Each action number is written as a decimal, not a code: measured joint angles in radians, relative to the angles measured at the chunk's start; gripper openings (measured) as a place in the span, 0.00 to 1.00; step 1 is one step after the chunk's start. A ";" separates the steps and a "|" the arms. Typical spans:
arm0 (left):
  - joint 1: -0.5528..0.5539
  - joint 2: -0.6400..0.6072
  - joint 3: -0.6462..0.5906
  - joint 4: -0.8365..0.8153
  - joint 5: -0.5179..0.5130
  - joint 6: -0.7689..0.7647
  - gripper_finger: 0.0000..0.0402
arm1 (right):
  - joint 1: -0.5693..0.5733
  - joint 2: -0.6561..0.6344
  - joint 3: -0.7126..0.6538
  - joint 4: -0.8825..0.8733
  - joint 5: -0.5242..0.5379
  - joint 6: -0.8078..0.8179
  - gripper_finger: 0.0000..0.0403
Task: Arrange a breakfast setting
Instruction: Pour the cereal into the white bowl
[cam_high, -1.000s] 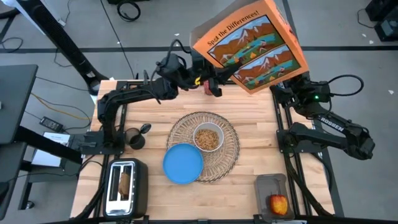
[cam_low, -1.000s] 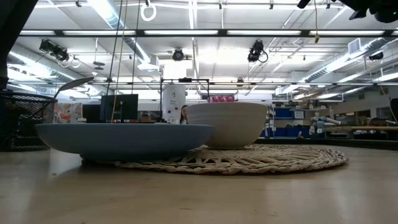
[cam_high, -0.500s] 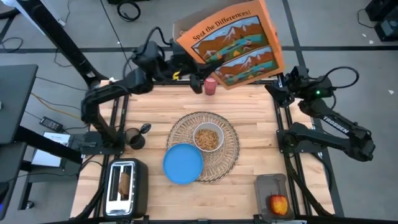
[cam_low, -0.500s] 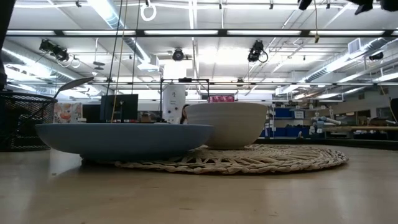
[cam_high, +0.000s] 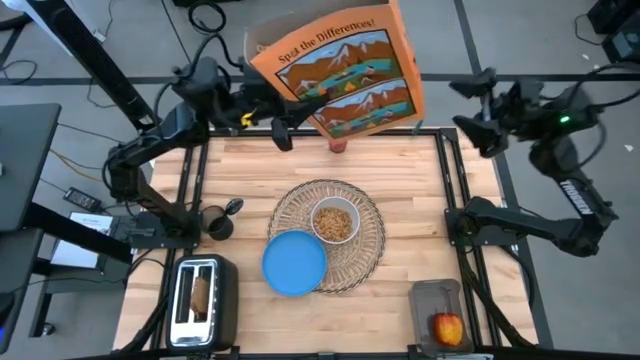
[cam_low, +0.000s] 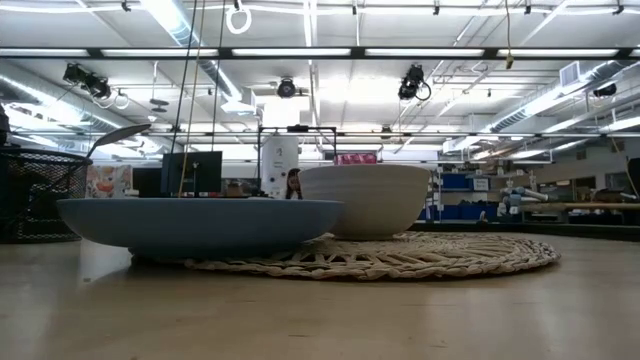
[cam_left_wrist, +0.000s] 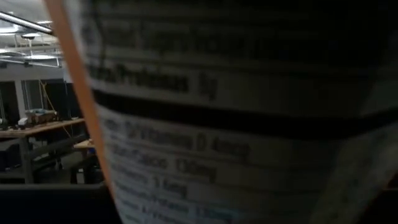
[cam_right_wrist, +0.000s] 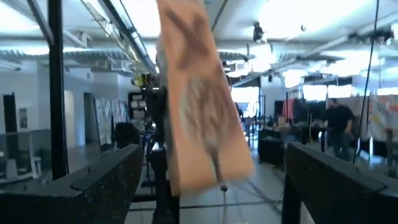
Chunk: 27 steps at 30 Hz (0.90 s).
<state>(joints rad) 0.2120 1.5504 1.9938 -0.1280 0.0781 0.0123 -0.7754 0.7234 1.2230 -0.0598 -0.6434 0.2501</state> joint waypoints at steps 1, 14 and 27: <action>0.000 0.001 0.000 -0.003 0.000 0.000 0.51 | 0.000 0.016 0.046 -0.028 -0.009 -0.021 0.99; -0.020 0.046 -0.002 -0.156 -0.019 0.004 0.51 | -0.001 0.291 0.521 -0.405 -0.050 -0.134 0.99; 0.000 0.068 -0.002 -0.230 -0.085 0.045 0.51 | 0.002 0.466 0.640 -0.558 -0.146 -0.237 0.99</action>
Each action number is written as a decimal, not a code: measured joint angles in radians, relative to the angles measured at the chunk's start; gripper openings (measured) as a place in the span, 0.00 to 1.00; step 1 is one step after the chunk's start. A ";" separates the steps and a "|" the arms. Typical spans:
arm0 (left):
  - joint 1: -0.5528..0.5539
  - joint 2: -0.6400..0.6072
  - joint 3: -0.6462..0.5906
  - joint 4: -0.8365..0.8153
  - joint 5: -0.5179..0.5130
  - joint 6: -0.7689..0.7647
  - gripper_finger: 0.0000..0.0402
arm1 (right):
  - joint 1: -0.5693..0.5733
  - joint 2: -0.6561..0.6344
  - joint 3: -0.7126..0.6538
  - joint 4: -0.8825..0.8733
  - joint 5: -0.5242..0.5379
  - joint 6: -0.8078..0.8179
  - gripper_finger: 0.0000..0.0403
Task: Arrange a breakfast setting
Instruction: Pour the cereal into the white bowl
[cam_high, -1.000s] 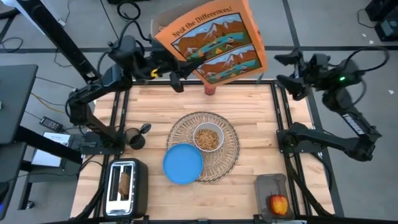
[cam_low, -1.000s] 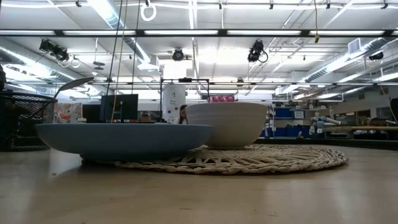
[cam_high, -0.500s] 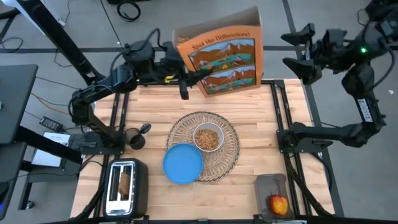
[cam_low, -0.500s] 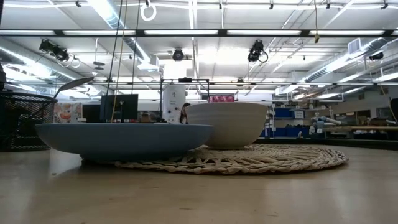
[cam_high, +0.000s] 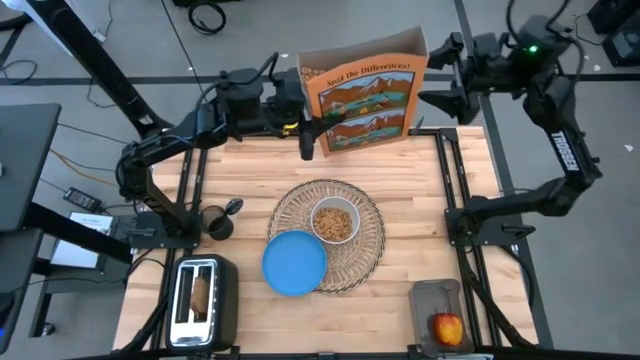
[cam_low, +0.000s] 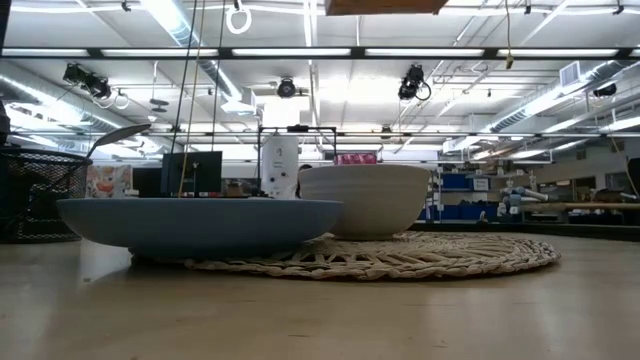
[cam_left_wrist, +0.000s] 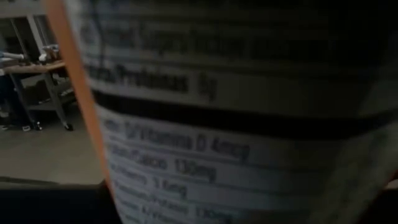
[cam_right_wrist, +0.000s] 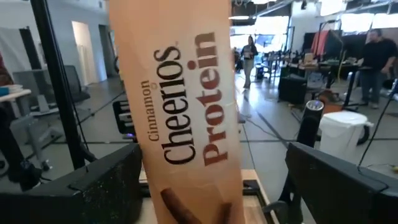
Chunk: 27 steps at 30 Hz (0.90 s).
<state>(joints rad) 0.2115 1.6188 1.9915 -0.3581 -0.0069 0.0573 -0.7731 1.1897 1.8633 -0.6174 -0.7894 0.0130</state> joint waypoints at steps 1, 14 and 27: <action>0.000 0.000 0.000 -0.001 -0.002 -0.001 0.51 | 0.000 0.007 0.000 0.000 -0.002 -0.006 0.99; 0.020 0.012 0.000 0.031 -0.002 -0.006 0.51 | 0.063 0.098 0.000 -0.018 -0.042 -0.084 0.97; 0.026 0.011 0.000 0.037 0.000 -0.011 0.51 | 0.119 0.142 0.000 -0.021 -0.022 -0.088 0.62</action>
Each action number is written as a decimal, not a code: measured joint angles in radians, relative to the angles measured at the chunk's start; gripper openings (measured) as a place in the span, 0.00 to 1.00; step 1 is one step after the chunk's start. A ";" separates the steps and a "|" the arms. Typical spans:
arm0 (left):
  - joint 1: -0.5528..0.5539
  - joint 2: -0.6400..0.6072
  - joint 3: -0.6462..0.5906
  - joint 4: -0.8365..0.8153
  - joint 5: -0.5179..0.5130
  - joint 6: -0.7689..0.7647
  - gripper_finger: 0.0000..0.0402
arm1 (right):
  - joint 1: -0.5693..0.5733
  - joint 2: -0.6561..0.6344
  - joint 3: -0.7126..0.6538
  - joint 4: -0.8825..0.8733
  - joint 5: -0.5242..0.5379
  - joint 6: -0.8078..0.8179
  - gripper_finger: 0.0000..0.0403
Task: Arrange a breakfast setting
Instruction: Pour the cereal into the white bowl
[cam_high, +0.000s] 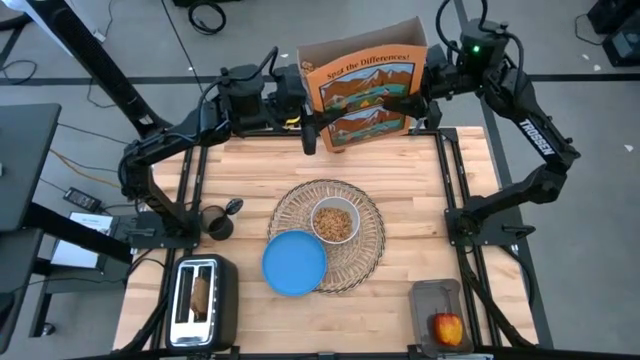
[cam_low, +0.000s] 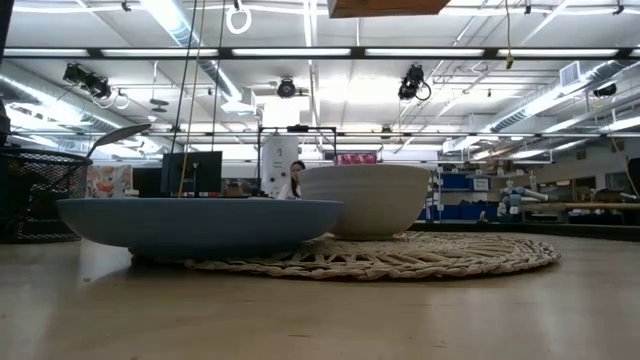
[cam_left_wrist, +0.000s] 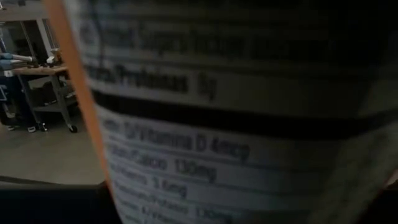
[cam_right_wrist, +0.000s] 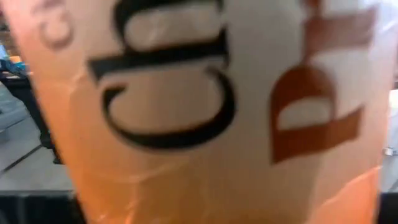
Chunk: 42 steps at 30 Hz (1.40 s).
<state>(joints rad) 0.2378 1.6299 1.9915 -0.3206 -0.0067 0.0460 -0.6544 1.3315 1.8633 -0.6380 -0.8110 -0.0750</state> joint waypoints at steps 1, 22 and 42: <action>0.000 0.000 0.000 0.000 -0.001 0.000 0.51 | 0.000 0.000 0.000 0.001 0.011 -0.001 0.59; 0.001 -0.009 0.002 -0.033 -0.006 0.015 0.74 | 0.000 -0.017 -0.001 0.011 0.021 0.001 0.21; -0.002 -0.273 0.002 -0.569 -0.090 -0.138 0.76 | -0.004 -0.228 -0.001 -0.244 0.422 0.004 0.20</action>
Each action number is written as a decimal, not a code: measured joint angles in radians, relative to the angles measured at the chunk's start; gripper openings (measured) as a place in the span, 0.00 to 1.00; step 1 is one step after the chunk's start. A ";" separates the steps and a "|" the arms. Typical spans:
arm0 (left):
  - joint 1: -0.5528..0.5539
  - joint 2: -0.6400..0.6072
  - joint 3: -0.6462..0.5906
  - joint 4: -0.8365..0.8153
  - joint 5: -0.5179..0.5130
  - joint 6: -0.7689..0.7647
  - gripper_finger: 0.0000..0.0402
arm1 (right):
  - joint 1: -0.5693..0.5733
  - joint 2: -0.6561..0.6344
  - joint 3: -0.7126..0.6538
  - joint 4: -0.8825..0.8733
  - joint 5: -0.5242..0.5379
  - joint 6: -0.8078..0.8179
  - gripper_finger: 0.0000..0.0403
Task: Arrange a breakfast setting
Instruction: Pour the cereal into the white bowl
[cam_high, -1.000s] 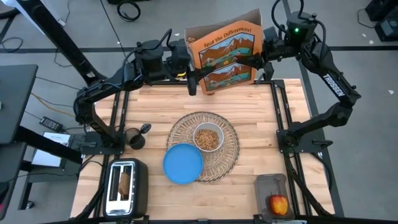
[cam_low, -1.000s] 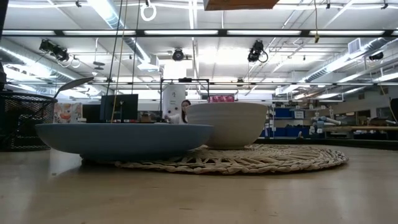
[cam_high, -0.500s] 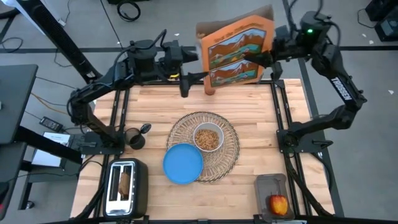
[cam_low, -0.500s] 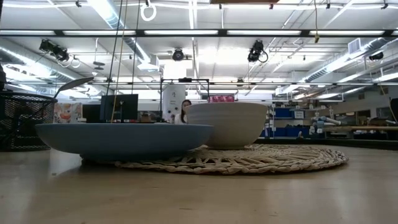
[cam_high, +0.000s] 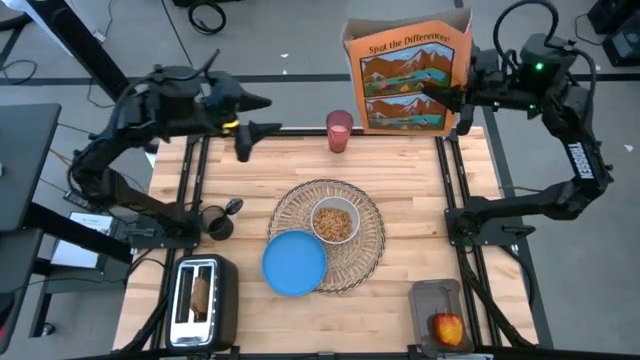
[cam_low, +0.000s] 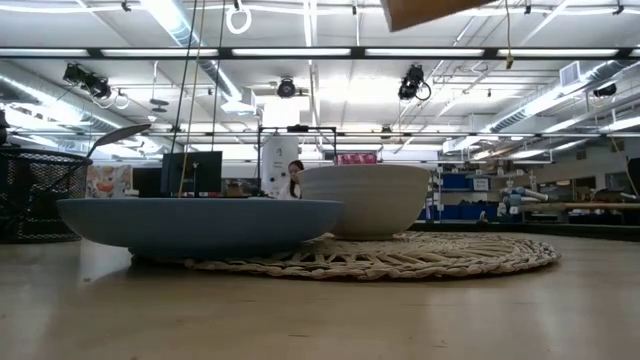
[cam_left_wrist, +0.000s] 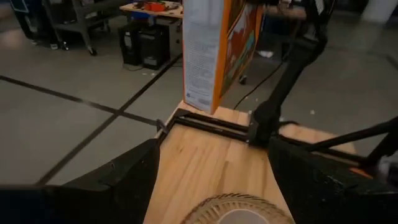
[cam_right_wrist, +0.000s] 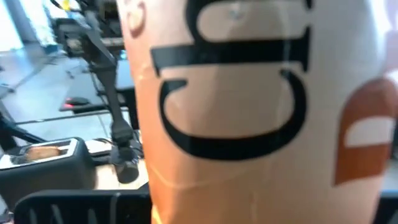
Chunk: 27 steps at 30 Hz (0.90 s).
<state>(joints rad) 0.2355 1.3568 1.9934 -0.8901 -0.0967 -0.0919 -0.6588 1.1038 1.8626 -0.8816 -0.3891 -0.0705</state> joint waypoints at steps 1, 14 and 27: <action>-0.002 -0.010 0.000 -0.011 -0.004 -0.006 0.76 | 0.006 -0.006 0.000 -0.016 0.029 0.005 0.20; -0.033 -0.043 -0.002 -0.030 -0.042 -0.037 0.76 | 0.074 -0.222 -0.416 0.133 0.318 0.148 0.20; -0.033 -0.042 -0.002 -0.091 -0.042 -0.054 0.76 | 0.207 -0.476 -1.051 0.465 0.856 0.329 0.20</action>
<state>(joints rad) 0.2024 1.3144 1.9919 -0.9813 -0.1387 -0.1459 -0.4518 0.6281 0.8117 -0.4163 0.4668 0.2590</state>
